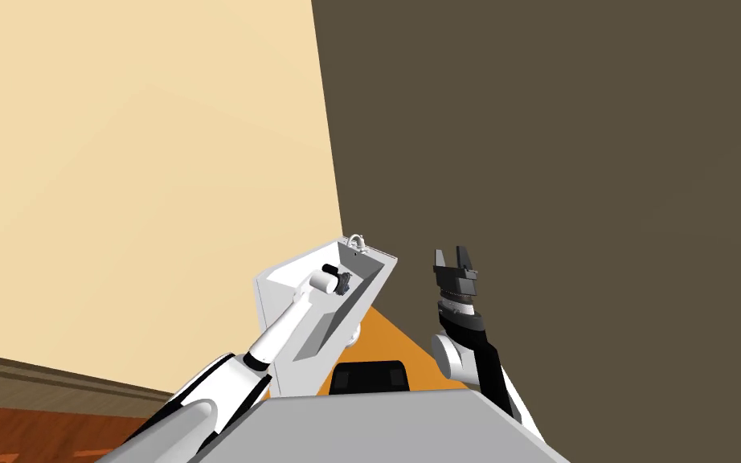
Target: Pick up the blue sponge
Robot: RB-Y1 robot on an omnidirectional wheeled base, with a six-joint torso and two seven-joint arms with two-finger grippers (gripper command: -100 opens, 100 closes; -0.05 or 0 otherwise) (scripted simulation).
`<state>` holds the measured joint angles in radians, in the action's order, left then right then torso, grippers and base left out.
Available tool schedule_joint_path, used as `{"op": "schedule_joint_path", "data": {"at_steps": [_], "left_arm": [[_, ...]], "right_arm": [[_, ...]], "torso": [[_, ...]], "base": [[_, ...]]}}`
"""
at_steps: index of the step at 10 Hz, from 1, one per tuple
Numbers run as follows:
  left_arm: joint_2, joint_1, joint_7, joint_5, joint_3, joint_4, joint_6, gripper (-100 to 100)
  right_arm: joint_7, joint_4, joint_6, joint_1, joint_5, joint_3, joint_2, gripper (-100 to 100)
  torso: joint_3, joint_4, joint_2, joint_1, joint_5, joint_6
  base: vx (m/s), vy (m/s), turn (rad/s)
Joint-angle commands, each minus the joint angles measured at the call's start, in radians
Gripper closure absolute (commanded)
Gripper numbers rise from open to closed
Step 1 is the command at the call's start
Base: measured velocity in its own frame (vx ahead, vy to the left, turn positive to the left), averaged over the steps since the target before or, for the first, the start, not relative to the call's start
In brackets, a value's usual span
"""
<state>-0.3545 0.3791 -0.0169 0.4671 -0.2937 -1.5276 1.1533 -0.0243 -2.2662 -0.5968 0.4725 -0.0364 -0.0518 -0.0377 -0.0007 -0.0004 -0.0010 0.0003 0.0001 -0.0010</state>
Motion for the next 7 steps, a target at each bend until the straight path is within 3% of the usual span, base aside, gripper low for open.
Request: {"op": "schedule_joint_path", "data": {"at_steps": [1,7], "left_arm": [[-0.006,0.030,-0.007,0.023,-0.010,0.032,0.050,-100],[-0.018,0.102,-0.022,0.074,-0.031,0.109,0.207,-100]], "right_arm": [[0.000,0.000,0.000,0.000,0.000,0.000,0.000,0],[0.000,0.000,0.000,0.000,0.000,0.000,0.000,0]], "torso": [[0.000,0.000,0.000,0.000,0.000,0.000],[0.000,0.000,0.000,0.000,0.000,0.000]], "base": [[0.022,0.014,-0.072],[0.023,0.015,-0.040]]}}
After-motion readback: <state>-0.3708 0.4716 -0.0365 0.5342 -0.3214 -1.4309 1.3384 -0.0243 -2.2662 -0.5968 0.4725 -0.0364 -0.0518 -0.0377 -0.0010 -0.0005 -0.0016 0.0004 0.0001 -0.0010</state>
